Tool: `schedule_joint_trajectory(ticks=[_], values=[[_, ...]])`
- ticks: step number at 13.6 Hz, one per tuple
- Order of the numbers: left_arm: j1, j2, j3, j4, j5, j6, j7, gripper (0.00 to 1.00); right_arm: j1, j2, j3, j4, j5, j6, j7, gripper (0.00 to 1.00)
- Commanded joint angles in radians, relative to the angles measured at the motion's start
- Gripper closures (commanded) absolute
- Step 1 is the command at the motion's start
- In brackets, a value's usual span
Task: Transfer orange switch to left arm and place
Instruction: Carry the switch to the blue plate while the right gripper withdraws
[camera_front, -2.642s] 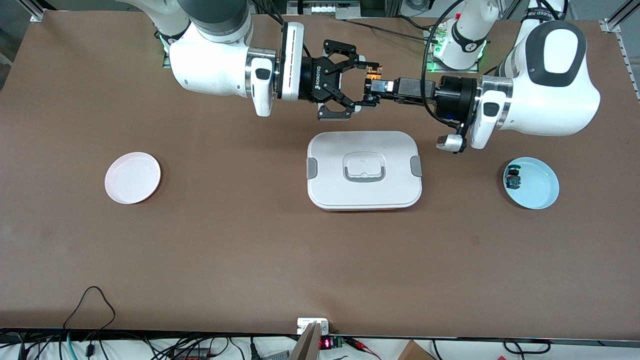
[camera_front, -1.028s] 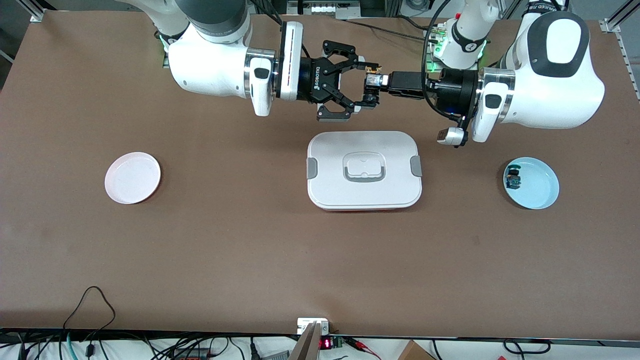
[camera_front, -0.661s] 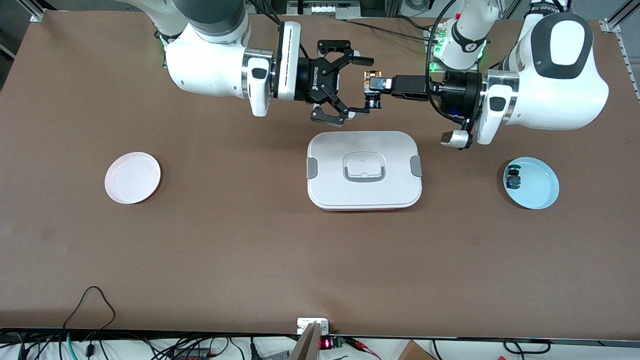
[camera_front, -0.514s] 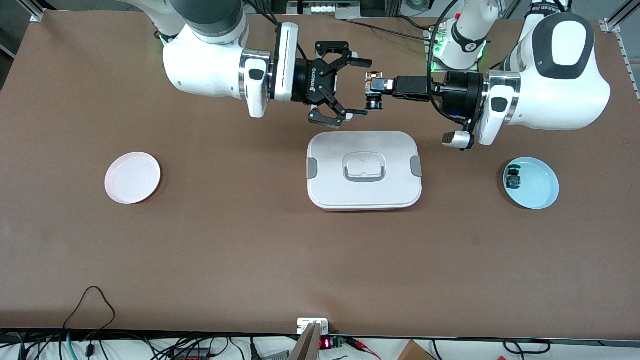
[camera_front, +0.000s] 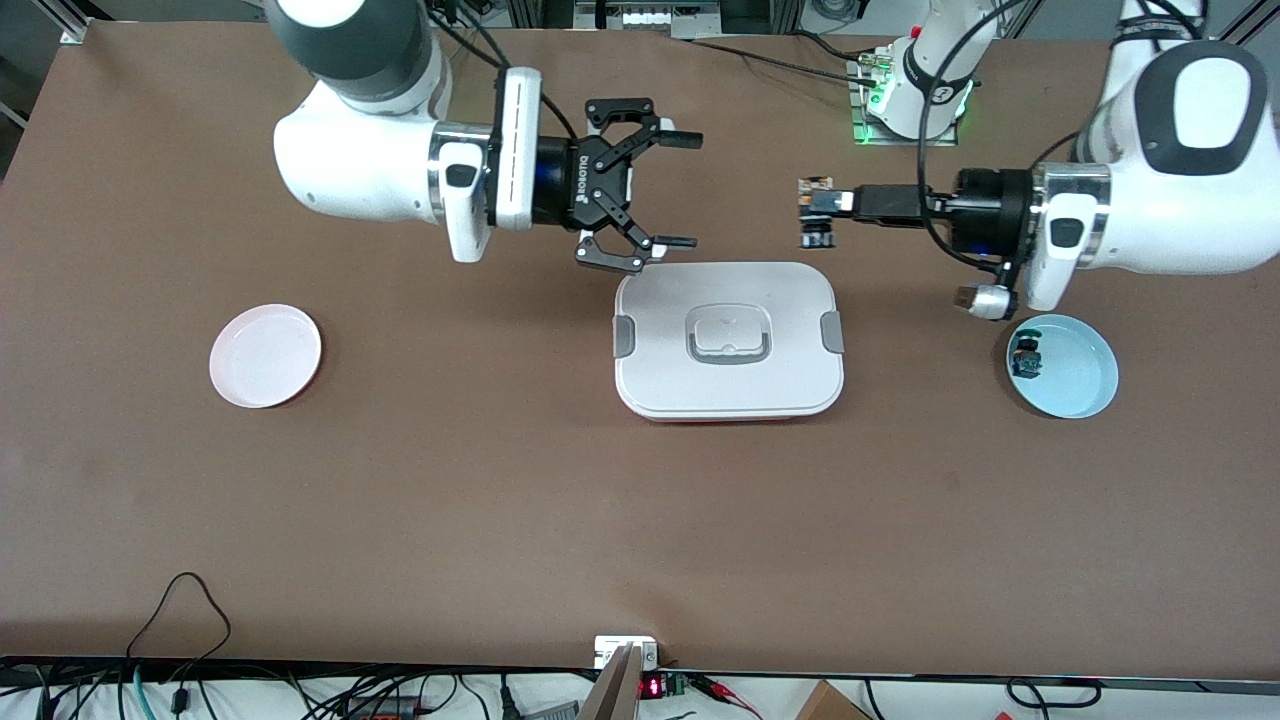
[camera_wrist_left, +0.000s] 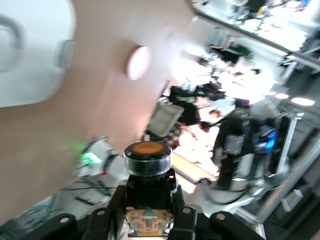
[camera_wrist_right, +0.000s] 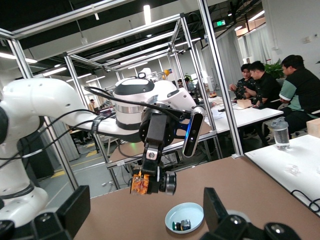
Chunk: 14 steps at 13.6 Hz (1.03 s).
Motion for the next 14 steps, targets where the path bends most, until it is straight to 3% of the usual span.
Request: schedule_joint_trajectory(ticks=[1, 4, 6, 8, 14], values=[[0.084, -0.011, -0.008, -0.008, 0.166, -0.084, 0.088, 1.0, -0.081, -0.03, -0.01, -0.045, -0.018, -0.139, -0.007, 0.0], [0.144, -0.013, -0.008, -0.008, 0.425, -0.133, 0.168, 1.0, -0.092, -0.03, -0.126, -0.047, -0.069, -0.329, -0.004, 0.0], [0.172, -0.01, -0.008, -0.01, 0.603, -0.138, 0.205, 1.0, -0.095, -0.027, -0.226, -0.053, -0.155, -0.478, -0.002, 0.0], [0.186, 0.011, -0.008, -0.01, 0.802, -0.135, 0.26, 1.0, -0.113, -0.027, -0.288, -0.054, -0.228, -0.584, 0.0, 0.0], [0.255, 0.148, -0.008, -0.02, 1.246, -0.011, 0.397, 1.0, -0.144, -0.026, -0.329, -0.053, -0.419, -0.74, 0.252, 0.0]])
